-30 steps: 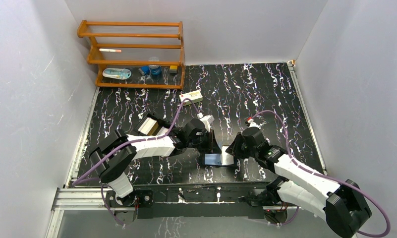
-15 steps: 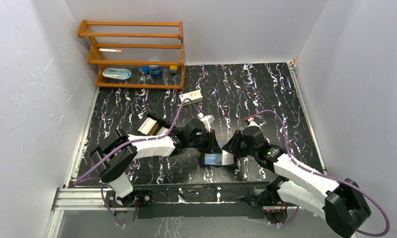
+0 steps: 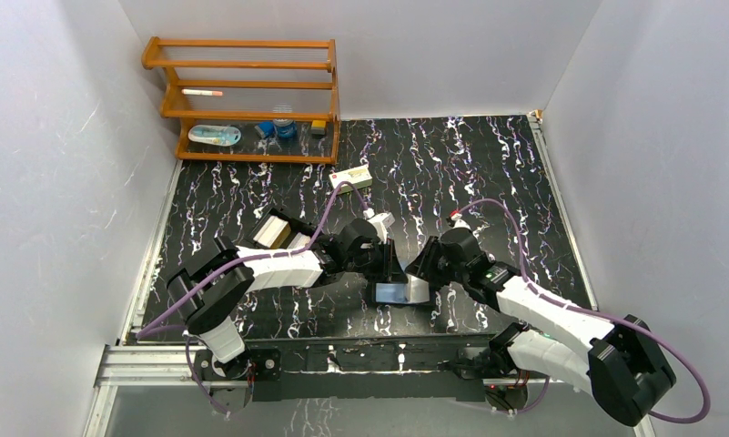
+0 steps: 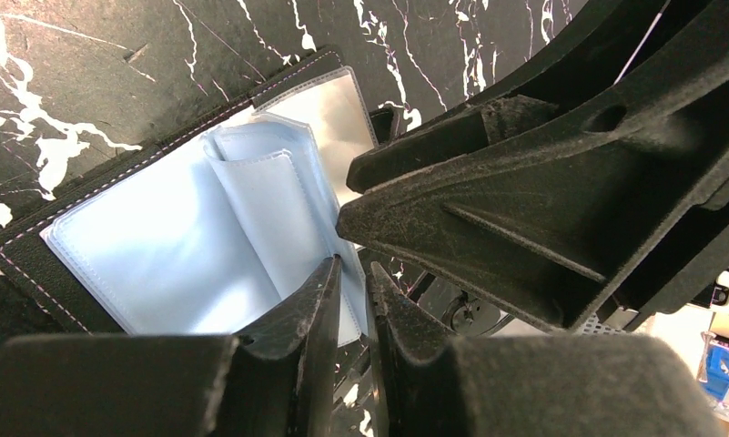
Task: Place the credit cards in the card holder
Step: Insert the credit card into the card holder.
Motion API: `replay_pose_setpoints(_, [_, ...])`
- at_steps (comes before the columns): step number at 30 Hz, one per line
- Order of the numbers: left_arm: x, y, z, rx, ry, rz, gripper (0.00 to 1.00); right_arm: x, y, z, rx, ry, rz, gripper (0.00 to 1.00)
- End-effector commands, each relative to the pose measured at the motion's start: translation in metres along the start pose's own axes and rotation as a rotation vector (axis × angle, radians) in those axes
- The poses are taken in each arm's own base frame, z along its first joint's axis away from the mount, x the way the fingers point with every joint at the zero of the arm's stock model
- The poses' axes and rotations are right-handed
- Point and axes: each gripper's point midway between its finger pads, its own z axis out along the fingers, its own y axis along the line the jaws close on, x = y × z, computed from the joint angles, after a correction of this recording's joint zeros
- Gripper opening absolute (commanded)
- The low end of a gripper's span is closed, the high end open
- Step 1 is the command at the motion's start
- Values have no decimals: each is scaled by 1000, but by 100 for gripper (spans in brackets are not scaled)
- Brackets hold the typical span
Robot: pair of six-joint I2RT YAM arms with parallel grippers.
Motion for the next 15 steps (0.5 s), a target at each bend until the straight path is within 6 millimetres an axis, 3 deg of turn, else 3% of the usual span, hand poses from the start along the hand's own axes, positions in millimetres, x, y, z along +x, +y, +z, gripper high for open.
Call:
replay_pose_setpoints(1, [3,-1,0,1,13,27,17,-19,18,-1,-25,-44,-31,41])
replay_pose_setpoints(7, [3,0,-1,-7,14,31,19,-15,0,0,59,-31,-52,39])
replay_pose_setpoints(15, [5,11,-10,-62,4,36,25,-17,-9,-5,98,-50,-58,39])
